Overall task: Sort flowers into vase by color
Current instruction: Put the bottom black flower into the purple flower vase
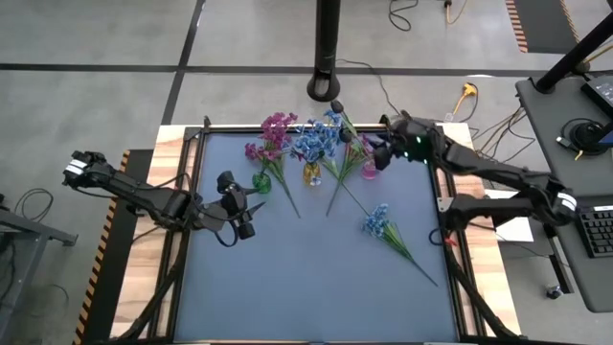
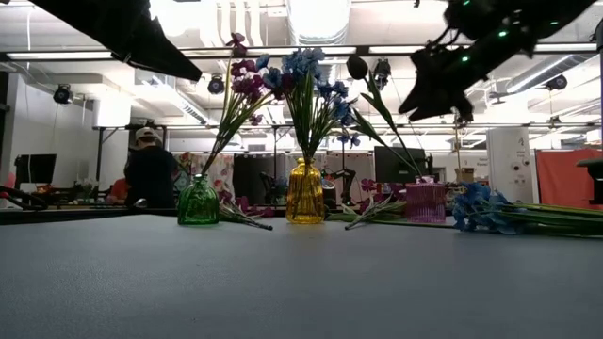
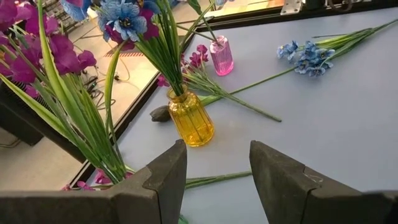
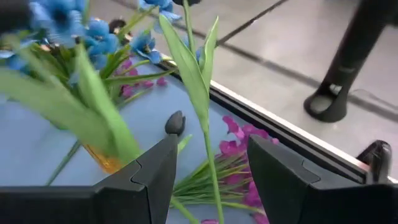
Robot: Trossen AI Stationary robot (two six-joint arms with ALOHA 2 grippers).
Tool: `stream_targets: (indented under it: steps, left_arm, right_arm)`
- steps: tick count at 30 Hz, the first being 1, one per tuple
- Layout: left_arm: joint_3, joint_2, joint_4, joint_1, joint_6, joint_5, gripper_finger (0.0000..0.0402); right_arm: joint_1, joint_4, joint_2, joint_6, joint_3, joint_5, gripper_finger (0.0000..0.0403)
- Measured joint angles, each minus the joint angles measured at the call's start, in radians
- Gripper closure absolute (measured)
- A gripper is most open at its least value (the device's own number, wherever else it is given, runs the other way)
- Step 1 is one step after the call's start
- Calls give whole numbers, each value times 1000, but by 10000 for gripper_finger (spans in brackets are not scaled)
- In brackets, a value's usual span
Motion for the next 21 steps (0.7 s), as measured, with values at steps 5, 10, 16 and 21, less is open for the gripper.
stream_targets:
  steps: [5, 10, 16, 21]
  left_arm:
    - [0, 0, 0, 0, 1, 0, 242]
    - [0, 0, 0, 0, 21, 0, 242]
    - [0, 0, 0, 0, 22, 0, 242]
    - [0, 0, 0, 0, 22, 0, 242]
  right_arm:
    - [-123, -79, 144, -81, 141, -186, 216]
    - [-208, -134, 286, -193, 260, -394, 216]
    - [-243, -278, 445, -348, 412, -490, 216]
    - [-244, -373, 547, -442, 506, -537, 216]
